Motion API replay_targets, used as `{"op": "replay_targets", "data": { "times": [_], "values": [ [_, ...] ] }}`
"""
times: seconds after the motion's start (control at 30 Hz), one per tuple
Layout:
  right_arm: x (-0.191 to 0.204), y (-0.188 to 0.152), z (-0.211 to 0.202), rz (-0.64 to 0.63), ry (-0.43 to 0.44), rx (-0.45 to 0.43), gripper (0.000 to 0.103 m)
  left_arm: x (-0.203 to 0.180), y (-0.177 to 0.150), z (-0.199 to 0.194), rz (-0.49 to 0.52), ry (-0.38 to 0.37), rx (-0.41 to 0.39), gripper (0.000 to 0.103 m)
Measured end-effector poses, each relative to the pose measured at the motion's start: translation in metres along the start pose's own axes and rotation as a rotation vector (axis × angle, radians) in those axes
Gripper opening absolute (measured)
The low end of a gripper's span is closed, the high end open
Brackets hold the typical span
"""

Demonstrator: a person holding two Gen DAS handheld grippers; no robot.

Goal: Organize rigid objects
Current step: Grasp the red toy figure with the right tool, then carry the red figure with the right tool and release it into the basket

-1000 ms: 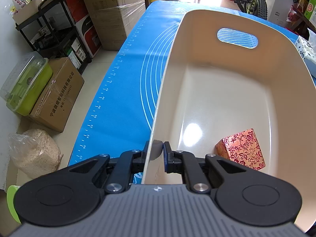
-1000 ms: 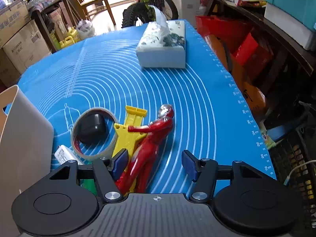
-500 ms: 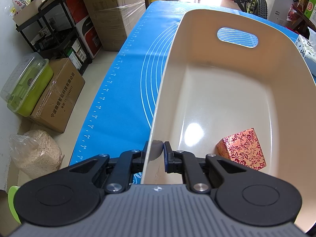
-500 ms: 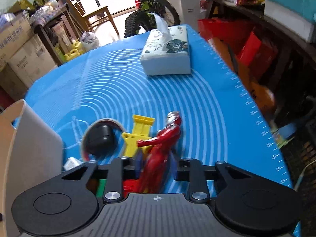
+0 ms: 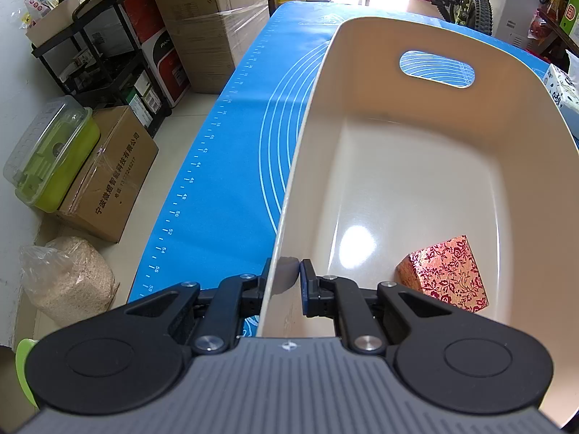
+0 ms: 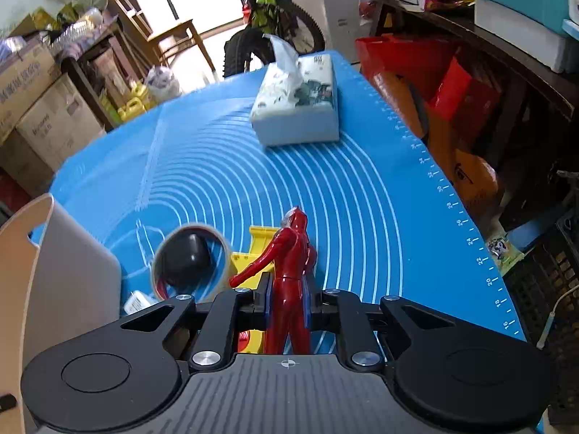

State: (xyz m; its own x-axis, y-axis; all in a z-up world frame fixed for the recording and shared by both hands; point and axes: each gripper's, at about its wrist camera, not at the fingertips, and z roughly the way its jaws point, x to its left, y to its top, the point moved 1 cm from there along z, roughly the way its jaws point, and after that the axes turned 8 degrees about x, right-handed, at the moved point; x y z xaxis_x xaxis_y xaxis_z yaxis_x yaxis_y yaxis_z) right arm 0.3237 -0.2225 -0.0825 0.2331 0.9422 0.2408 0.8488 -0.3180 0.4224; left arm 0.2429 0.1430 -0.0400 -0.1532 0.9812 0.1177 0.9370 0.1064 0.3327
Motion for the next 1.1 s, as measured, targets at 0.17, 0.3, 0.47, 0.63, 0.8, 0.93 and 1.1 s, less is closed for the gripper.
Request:
{"op": "replay_targets", "data": {
  "times": [0.17, 0.3, 0.47, 0.63, 0.8, 0.93, 1.1],
  "values": [
    [0.005, 0.001, 0.005, -0.053, -0.047, -0.003, 0.028, 0.0, 0.0, 0.0, 0.001, 0.001, 0.0, 0.015],
    [0.006, -0.001, 0.018, -0.086, -0.096, 0.041, 0.034, -0.001, 0.0, 0.0, 0.002, 0.001, 0.0, 0.015],
    [0.003, -0.002, 0.023, -0.089, -0.097, 0.047, 0.031, -0.001, 0.0, 0.0, 0.001, 0.001, 0.0, 0.015],
    [0.0, 0.0, 0.001, -0.063, -0.085, -0.015, 0.03, -0.001, 0.0, 0.0, 0.001, 0.002, 0.0, 0.015],
    [0.007, 0.001, -0.037, -0.048, -0.046, -0.115, 0.03, -0.002, 0.0, 0.0, 0.001, 0.003, 0.001, 0.015],
    [0.027, -0.001, -0.067, -0.074, 0.025, -0.2, 0.03, -0.002, 0.0, 0.0, 0.001, 0.002, 0.001, 0.015],
    [0.064, -0.006, -0.092, -0.141, 0.128, -0.256, 0.03, -0.002, 0.0, 0.0, 0.002, 0.004, 0.001, 0.015]
  ]
}}
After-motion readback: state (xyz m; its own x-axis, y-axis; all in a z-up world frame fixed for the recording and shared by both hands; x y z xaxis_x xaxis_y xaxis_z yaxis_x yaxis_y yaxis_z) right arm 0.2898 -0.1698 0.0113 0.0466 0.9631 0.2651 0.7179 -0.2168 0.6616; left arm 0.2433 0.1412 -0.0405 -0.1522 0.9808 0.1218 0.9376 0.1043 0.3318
